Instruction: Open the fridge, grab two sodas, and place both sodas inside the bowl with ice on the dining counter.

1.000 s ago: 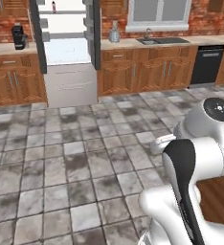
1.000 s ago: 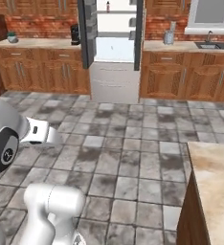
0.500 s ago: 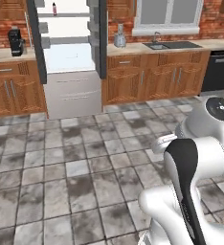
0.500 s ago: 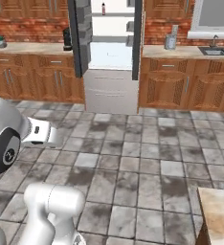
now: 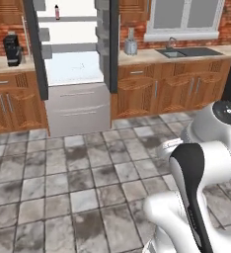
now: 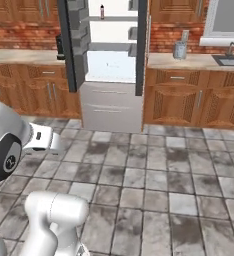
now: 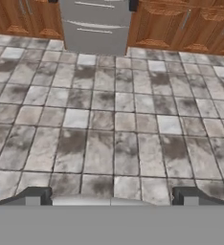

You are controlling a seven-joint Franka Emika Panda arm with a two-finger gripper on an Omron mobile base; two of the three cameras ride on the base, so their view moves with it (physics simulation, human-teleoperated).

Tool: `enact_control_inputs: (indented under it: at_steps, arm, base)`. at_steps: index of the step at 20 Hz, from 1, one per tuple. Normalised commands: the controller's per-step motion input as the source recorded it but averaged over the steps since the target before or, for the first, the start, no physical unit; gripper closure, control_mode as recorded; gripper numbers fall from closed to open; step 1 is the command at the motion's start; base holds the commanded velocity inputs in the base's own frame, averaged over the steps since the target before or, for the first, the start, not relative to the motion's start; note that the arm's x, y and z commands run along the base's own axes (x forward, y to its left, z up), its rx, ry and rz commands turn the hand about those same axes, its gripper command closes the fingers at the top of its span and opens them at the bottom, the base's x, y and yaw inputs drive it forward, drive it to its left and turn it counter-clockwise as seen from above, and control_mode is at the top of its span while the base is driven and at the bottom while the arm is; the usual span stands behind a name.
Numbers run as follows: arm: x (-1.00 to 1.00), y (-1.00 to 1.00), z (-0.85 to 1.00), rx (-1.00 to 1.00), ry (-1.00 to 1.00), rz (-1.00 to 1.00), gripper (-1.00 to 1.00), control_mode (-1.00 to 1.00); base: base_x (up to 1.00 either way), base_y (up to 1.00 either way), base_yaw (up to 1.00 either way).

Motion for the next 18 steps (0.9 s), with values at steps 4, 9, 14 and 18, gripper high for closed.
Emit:
enact_control_inputs:
  at_steps: [4,9,14,18]
  arm:
    - [0.00,0.00,0.00,0.00,0.00,0.00,-1.00,1.00]
    - [0.00,0.00,0.00,0.00,0.00,0.00,-1.00,1.00]
    - [0.00,0.00,0.00,0.00,0.00,0.00,-1.00,1.00]
    - [0.00,0.00,0.00,0.00,0.00,0.00,-1.00,1.00]
  base:
    - [1.00,0.18,0.00]
    - [1.00,0.20,0.00]
    - [1.00,0.23,0.00]
    - [1.00,0.41,0.00]
